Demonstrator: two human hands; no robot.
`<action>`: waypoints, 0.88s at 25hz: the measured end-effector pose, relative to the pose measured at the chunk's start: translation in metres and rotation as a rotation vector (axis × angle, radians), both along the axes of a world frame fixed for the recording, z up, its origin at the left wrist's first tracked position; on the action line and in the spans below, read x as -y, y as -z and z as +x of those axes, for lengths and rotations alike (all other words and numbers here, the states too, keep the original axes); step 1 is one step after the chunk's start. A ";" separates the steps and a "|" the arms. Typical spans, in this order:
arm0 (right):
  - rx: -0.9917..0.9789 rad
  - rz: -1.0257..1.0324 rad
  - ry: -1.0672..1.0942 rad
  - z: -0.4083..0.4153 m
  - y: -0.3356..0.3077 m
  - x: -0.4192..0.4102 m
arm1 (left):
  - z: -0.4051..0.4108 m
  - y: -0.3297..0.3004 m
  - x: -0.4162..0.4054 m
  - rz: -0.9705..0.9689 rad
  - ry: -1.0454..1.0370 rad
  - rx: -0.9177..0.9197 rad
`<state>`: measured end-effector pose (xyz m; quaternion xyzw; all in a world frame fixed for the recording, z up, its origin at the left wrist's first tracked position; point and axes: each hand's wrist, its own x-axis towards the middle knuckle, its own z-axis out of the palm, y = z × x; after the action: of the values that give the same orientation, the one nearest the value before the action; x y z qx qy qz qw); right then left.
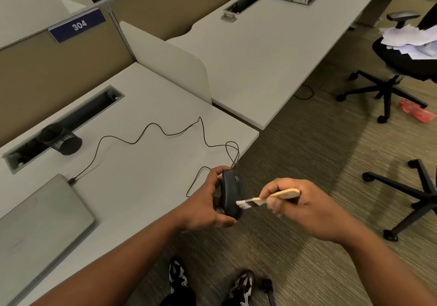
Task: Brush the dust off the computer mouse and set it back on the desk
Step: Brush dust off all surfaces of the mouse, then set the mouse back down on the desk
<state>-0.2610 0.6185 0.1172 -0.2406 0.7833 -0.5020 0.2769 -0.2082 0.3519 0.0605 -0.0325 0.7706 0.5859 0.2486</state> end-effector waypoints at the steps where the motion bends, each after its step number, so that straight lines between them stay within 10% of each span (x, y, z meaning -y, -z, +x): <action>1: 0.061 -0.068 0.084 0.001 0.002 0.000 | 0.000 0.000 0.000 -0.006 -0.007 -0.007; 5: 0.074 -0.145 0.385 0.010 0.025 0.029 | -0.001 -0.002 0.002 -0.023 -0.031 -0.045; 22: -0.163 0.087 0.366 -0.033 0.014 0.196 | -0.034 -0.006 0.094 -0.079 -0.217 -0.158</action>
<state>-0.2937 0.4221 0.1028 -0.1219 0.8548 -0.4882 0.1268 -0.2420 0.2576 0.0665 -0.0792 0.8021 0.5794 0.1211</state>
